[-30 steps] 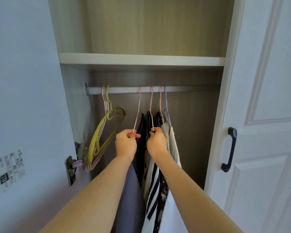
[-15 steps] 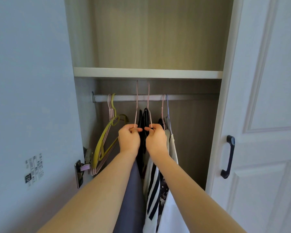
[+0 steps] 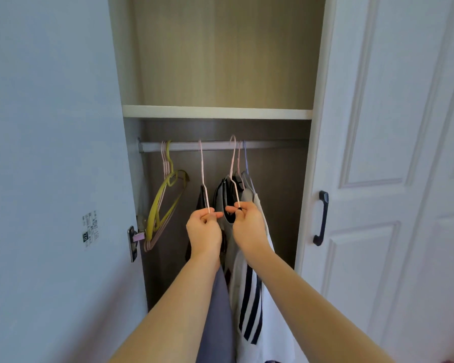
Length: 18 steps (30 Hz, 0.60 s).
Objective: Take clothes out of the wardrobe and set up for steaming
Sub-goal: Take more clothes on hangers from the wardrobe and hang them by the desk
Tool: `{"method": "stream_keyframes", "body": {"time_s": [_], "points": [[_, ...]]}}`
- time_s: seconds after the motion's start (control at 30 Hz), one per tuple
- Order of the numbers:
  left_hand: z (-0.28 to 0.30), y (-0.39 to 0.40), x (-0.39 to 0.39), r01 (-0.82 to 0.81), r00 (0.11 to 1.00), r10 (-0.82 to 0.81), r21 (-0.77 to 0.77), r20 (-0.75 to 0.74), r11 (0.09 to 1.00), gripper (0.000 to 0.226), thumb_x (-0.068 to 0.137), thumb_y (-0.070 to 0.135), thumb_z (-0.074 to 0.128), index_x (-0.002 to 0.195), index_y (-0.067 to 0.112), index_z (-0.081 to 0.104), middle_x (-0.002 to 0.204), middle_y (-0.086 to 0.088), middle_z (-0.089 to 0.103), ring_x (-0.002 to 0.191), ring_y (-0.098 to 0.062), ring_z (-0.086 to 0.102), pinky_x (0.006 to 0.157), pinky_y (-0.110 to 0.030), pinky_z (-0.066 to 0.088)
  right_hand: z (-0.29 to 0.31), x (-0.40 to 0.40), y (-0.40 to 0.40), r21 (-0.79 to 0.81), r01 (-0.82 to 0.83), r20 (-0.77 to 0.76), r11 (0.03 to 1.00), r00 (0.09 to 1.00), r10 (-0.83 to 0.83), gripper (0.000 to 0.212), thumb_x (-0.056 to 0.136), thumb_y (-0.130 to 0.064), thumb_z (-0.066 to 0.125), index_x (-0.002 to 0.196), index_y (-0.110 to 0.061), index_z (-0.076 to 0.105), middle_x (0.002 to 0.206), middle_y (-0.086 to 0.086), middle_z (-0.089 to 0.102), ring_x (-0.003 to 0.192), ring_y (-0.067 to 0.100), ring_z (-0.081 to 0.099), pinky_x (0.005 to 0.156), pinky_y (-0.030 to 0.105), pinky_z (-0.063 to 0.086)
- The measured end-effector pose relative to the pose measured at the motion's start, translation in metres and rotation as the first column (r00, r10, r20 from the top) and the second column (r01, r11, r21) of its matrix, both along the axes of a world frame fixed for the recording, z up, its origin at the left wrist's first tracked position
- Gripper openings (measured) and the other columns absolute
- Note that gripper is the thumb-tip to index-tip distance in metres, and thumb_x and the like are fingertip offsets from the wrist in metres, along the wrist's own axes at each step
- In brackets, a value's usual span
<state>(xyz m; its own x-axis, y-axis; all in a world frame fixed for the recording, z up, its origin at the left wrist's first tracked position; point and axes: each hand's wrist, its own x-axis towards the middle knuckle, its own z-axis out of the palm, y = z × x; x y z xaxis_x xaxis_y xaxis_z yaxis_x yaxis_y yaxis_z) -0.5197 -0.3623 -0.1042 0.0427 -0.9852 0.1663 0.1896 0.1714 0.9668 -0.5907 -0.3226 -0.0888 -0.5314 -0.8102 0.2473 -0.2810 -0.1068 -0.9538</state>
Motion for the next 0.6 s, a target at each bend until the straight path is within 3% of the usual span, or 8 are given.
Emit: {"method": "stream_keyframes", "body": {"time_s": [0.13,0.3,0.37,0.43,0.53,0.6], "points": [[-0.003,0.042,0.016,0.074,0.996,-0.071,0.07,-0.05,0.995,0.024,0.092,0.009,0.051,0.083,0.026,0.065,0.116,-0.005,0.065,0.112,-0.022,0.057,0.104,-0.046,0.043,0.001,0.009,0.037,0.021,-0.011,0.119,1.0,0.993,0.008,0.03,0.101,-0.008,0.036,0.129,-0.013,0.047,0.106,-0.006,0.062,0.061,0.006,0.056,0.045,0.006,0.045],[-0.019,0.089,0.043,0.249,0.968,-0.238,0.169,-0.083,0.954,0.016,0.092,0.016,0.057,0.091,0.018,0.073,0.108,-0.009,0.068,0.109,-0.027,0.061,0.1,-0.049,0.046,-0.006,0.024,0.092,0.051,0.025,0.069,0.998,0.997,-0.029,0.028,0.102,-0.009,0.035,0.128,-0.011,0.046,0.103,-0.003,0.062,0.074,0.013,0.059,0.045,0.007,0.042],[-0.024,0.109,0.055,0.32,0.947,-0.305,0.185,-0.103,0.929,0.013,0.091,0.013,0.059,0.094,0.012,0.072,0.104,-0.013,0.069,0.106,-0.029,0.063,0.098,-0.048,0.048,-0.008,0.032,0.118,0.062,0.05,0.002,0.997,0.999,-0.05,0.027,0.101,-0.008,0.034,0.126,-0.01,0.046,0.104,-0.003,0.062,0.083,0.013,0.061,0.052,0.008,0.045],[-0.027,0.131,0.066,0.38,0.924,-0.362,0.185,-0.125,0.906,0.011,0.09,0.011,0.06,0.093,0.01,0.071,0.103,-0.015,0.069,0.106,-0.03,0.063,0.099,-0.049,0.047,-0.013,0.041,0.142,0.059,0.069,-0.034,0.996,0.997,-0.067,0.026,0.101,-0.009,0.034,0.125,-0.009,0.046,0.106,-0.001,0.063,0.085,0.009,0.06,0.053,0.002,0.042],[-0.029,0.165,0.081,0.442,0.896,-0.423,0.174,-0.139,0.88,0.012,0.093,0.009,0.056,0.091,0.01,0.068,0.099,-0.016,0.066,0.102,-0.03,0.061,0.101,-0.049,0.046,-0.018,0.055,0.175,0.083,0.089,-0.051,0.993,0.995,-0.085,0.026,0.102,-0.01,0.033,0.125,-0.011,0.045,0.108,0.001,0.064,0.095,0.019,0.061,0.051,-0.001,0.04],[-0.03,0.186,0.093,0.477,0.877,-0.455,0.165,-0.157,0.863,0.014,0.095,0.008,0.054,0.094,0.013,0.066,0.097,-0.012,0.066,0.098,-0.025,0.061,0.1,-0.044,0.047,-0.02,0.064,0.198,0.098,0.094,-0.063,0.991,0.994,-0.088,0.025,0.102,-0.01,0.033,0.124,-0.011,0.045,0.107,0.0,0.064,0.089,0.01,0.059,0.05,-0.001,0.04]]}}
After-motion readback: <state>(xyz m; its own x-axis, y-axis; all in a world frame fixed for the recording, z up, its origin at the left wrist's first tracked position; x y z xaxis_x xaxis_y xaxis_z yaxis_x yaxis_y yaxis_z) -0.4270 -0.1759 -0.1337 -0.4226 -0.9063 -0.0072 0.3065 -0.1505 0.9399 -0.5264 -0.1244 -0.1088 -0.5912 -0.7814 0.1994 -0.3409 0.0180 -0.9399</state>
